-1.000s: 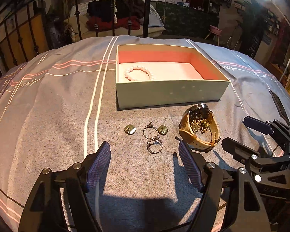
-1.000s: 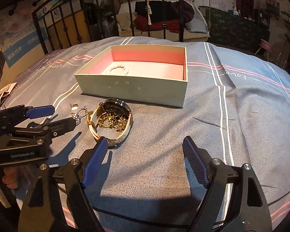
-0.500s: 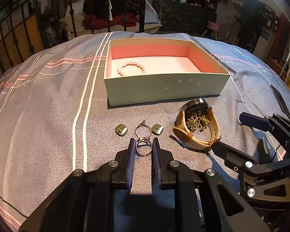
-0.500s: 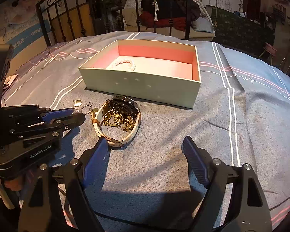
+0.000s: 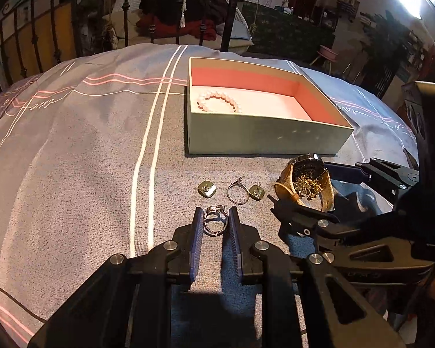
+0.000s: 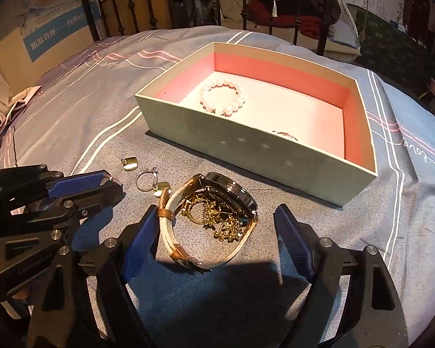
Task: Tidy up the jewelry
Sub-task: 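Grasp the silver ring with the left tool while the right tool grasps the gold watch, then place the silver ring and gold watch into the box with both tools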
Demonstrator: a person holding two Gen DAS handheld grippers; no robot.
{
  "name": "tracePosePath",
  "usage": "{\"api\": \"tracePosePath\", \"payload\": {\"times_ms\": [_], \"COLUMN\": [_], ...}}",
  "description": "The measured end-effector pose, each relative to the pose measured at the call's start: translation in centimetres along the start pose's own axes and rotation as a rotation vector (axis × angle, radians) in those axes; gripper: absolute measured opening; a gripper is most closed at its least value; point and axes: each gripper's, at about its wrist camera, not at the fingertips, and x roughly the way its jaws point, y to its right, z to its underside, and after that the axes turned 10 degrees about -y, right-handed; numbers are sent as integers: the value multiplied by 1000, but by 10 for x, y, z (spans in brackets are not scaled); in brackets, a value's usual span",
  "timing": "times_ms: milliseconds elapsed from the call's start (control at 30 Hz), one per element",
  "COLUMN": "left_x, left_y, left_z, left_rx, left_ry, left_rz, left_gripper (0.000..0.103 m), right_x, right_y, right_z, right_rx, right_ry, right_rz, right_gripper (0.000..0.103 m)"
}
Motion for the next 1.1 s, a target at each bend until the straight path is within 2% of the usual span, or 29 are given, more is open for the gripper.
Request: {"api": "tracePosePath", "payload": {"times_ms": [100,300,600,1100], "left_x": [0,0,-1,-16], "left_y": [2,0,-1,9], "left_z": [1,1,1,-7], "left_rx": [9,5,9,37], "left_ry": [4,5,5,38], "left_rz": [-12,-5,-15,8], "left_gripper": [17,17,17,17], "right_x": [-3,-14,-29,-42], "right_y": [0,-3,0,10], "right_z": [2,8,12,25], "right_rx": [-7,-19,9,72], "right_ry": [18,66,132,162], "right_rz": [-26,-39,-51,-53], "right_gripper": [53,43,40,40]}}
